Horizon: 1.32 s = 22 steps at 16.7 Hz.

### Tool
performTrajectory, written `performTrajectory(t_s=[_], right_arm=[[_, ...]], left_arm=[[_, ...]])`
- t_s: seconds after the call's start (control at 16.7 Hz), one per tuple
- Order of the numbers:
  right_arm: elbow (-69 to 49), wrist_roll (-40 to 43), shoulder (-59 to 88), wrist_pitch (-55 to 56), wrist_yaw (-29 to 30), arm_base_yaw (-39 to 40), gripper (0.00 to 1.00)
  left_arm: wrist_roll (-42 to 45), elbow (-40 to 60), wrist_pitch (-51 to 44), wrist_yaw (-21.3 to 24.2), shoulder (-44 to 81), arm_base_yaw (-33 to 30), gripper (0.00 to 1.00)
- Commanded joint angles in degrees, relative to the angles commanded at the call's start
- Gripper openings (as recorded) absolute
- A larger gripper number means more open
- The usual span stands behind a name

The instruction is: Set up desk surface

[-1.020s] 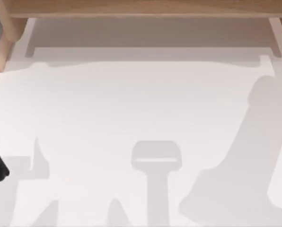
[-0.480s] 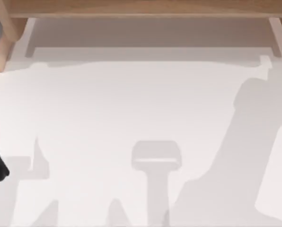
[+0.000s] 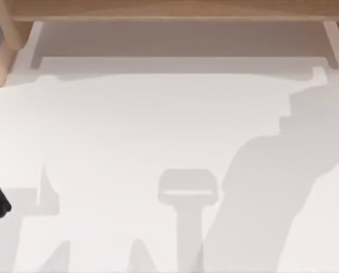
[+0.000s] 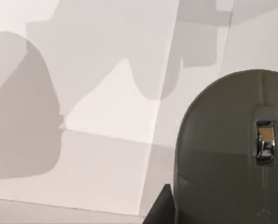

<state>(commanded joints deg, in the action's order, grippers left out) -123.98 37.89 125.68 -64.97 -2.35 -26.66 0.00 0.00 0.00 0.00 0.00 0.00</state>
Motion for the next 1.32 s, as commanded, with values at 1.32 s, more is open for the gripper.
performTrajectory(t_s=[1.32], right_arm=[[62.92, 18.39, -25.01, 18.21, -2.54, -30.74, 0.00]], left_arm=[[0.00, 0.00, 0.00, 0.00, 0.00, 0.00, 1.00]])
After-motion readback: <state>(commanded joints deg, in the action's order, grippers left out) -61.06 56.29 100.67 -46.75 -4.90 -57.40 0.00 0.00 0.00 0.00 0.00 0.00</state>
